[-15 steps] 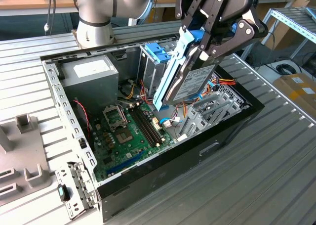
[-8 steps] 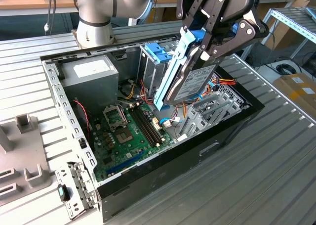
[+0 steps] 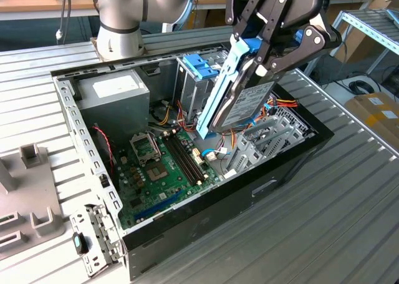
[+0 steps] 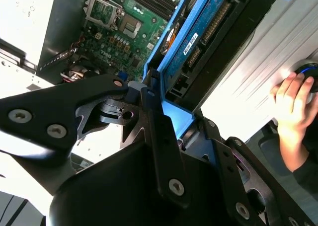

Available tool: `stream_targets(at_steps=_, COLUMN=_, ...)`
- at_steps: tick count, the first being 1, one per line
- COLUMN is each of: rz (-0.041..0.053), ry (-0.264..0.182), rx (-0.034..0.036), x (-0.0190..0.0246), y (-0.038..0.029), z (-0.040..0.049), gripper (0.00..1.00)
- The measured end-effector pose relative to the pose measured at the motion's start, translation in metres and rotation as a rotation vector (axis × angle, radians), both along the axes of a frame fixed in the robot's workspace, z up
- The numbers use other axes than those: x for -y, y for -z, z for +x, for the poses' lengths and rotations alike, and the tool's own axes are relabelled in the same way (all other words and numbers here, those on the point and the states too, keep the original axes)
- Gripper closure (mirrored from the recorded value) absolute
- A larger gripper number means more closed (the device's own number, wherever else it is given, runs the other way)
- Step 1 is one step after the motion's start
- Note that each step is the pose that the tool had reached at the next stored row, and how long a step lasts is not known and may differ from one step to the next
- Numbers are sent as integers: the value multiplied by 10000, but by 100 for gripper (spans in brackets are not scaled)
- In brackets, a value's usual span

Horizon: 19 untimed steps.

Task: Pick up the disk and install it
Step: 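Pick up the disk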

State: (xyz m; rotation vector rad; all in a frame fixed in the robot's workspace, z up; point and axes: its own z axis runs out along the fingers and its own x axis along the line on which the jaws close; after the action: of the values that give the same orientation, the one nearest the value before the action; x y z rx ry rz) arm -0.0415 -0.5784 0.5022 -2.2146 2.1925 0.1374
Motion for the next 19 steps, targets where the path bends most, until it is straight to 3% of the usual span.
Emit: stream_targets(at_steps=19, rz=0, ry=0, rx=0, x=16, y=29, z=163, gripper=63)
